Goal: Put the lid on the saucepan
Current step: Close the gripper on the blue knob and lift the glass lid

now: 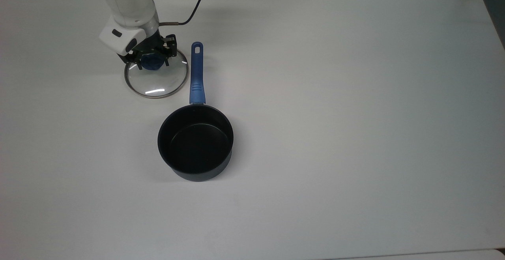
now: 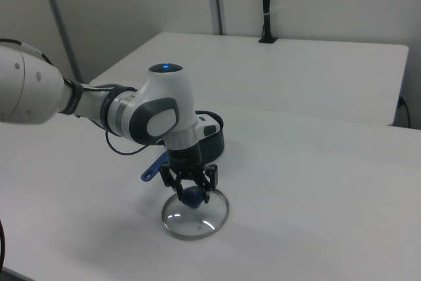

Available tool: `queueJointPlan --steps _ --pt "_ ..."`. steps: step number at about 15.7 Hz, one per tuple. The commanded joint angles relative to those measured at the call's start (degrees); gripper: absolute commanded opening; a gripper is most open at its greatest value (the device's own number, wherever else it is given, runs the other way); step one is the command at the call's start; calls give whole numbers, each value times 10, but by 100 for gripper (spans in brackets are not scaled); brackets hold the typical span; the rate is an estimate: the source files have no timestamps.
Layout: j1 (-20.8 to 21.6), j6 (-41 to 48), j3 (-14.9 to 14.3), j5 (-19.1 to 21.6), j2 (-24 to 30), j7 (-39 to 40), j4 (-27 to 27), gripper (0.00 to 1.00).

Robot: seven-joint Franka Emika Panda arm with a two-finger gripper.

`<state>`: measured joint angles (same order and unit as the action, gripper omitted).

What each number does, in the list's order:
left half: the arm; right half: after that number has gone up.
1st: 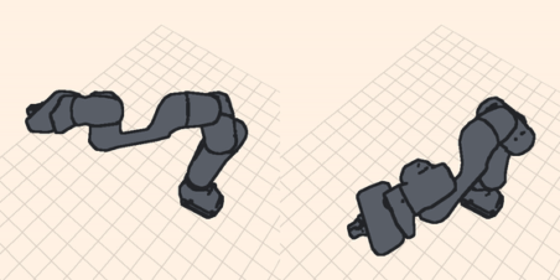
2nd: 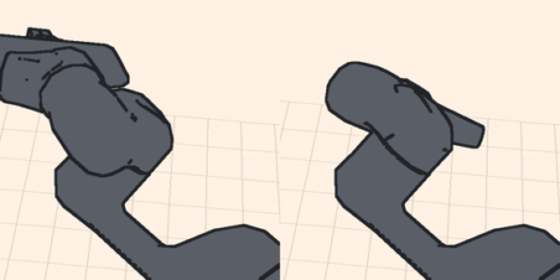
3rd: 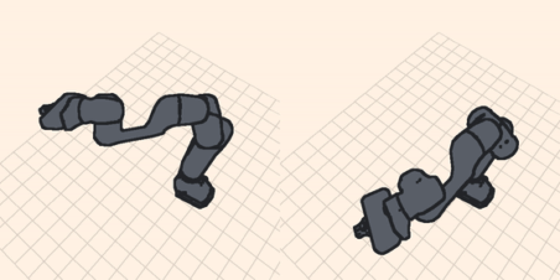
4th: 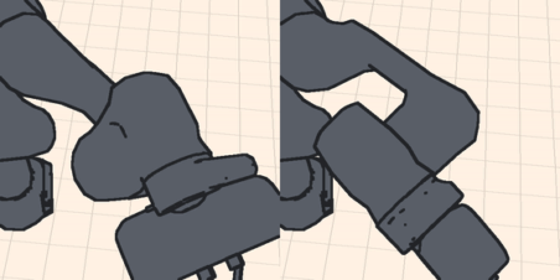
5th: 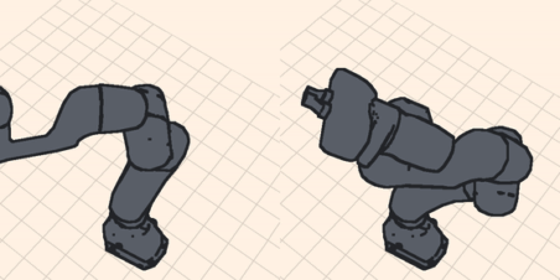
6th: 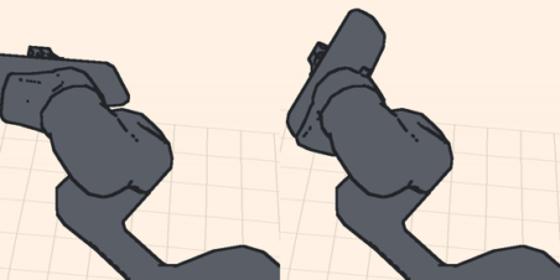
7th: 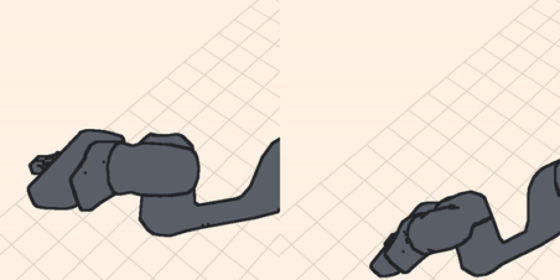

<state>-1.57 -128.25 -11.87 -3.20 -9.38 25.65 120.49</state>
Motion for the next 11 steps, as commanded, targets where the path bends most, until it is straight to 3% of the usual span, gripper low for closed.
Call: queueJointPlan --steps 1,3,7,9,11 --pt "6 28 -2 7 6 5 -30 51" --pt "1 97 -3 4 7 22 -89 51" --pt "-19 201 -2 18 -21 19 -259 45" --pt "-12 227 3 39 -58 -50 -329 45" --pt "-11 253 32 41 -112 -123 -413 45"
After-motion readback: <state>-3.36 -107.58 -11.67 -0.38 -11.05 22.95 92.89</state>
